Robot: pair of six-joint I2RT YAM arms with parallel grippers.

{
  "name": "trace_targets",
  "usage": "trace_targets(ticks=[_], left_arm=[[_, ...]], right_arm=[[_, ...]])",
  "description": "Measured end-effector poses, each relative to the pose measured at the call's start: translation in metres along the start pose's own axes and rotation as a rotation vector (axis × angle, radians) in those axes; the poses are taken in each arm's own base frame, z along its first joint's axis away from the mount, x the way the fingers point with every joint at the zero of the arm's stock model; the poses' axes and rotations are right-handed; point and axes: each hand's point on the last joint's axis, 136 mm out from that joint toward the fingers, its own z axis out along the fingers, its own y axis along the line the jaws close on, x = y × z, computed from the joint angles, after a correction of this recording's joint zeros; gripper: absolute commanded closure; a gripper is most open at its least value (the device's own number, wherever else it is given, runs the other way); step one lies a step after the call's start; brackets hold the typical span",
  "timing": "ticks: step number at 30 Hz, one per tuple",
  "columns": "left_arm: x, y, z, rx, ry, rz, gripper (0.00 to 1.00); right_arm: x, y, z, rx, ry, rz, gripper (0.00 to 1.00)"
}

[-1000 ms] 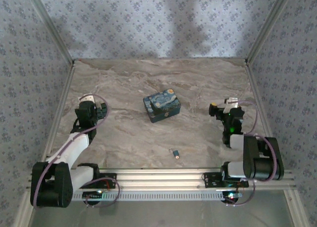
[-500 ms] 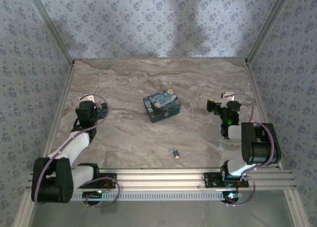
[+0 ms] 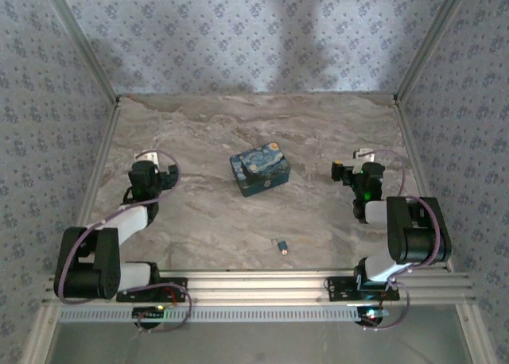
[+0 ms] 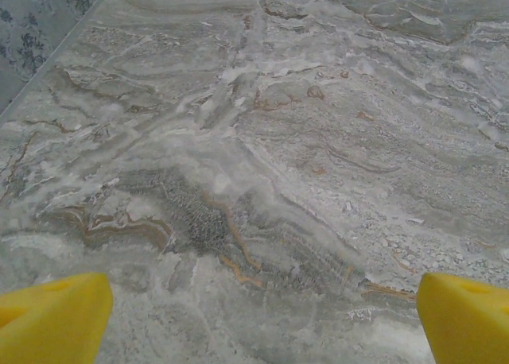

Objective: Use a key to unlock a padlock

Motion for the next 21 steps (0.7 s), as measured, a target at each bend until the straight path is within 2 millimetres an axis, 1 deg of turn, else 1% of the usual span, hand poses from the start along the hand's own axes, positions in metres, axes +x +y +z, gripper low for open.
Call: trace_targets(ticks=[6, 8, 11, 13, 15, 17, 21], left_arm=[[-0.003, -0.005, 0.010, 0.017, -0.029, 0.041, 0.02], [-0.007, -0.006, 0.012, 0.021, -0.054, 0.061, 0.02], [-0.009, -0.003, 0.016, 0.029, -0.088, 0.063, 0.02], [-0.005, 0.002, 0.022, 0.026, -0.098, 0.053, 0.02], [0.007, 0.007, 0.028, 0.022, -0.087, 0.047, 0.02], [0.019, 0.007, 0.029, 0.032, -0.061, 0.048, 0.02], [0.015, 0.003, 0.029, 0.050, -0.073, 0.047, 0.02]], right_arm=[[0.000, 0.000, 0.000, 0.002, 0.000, 0.000, 0.00], [0.000, 0.000, 0.000, 0.002, 0.001, 0.000, 0.00], [0.000, 0.000, 0.000, 0.002, 0.002, 0.000, 0.00], [0.000, 0.000, 0.000, 0.002, 0.002, 0.000, 0.00], [0.001, 0.000, 0.000, 0.002, 0.002, 0.000, 0.00], [0.001, 0.000, 0.000, 0.002, 0.002, 0.000, 0.00], [0.001, 0.000, 0.000, 0.002, 0.002, 0.000, 0.00]])
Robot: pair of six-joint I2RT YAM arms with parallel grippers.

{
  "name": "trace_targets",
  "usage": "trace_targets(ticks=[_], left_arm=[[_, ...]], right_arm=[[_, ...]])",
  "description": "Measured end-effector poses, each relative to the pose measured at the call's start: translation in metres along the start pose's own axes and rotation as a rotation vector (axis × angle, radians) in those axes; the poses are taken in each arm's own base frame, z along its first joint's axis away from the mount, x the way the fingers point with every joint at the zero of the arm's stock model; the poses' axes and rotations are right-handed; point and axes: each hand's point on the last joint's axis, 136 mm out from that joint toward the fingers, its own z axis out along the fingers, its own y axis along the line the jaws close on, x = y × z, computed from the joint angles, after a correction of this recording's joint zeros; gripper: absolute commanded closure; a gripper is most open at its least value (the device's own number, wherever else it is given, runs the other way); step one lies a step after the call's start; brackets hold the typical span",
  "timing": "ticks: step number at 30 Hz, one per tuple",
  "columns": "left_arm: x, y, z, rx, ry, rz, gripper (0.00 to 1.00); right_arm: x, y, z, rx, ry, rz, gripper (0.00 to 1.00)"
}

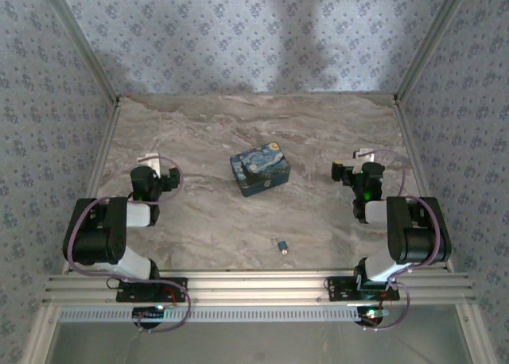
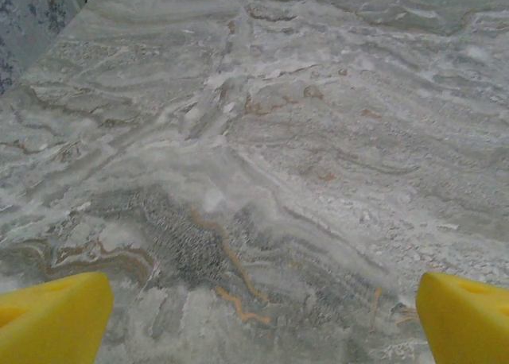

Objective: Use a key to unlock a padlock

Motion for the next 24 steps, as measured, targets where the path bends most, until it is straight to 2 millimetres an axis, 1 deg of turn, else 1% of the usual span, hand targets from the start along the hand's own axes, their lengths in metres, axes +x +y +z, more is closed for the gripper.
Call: trace_targets(ticks=[4, 6, 24], left_arm=[[-0.012, 0.001, 0.004, 0.008, -0.022, -0.007, 0.02], [-0.014, 0.002, 0.004, 0.008, -0.026, -0.009, 0.02], [-0.014, 0.001, 0.004, 0.018, -0.024, -0.009, 0.02]], right_arm=[[0.000, 0.000, 0.000, 0.000, 0.000, 0.000, 0.00], [0.000, 0.000, 0.000, 0.000, 0.000, 0.000, 0.00], [0.000, -0.001, 0.000, 0.004, 0.000, 0.000, 0.00]])
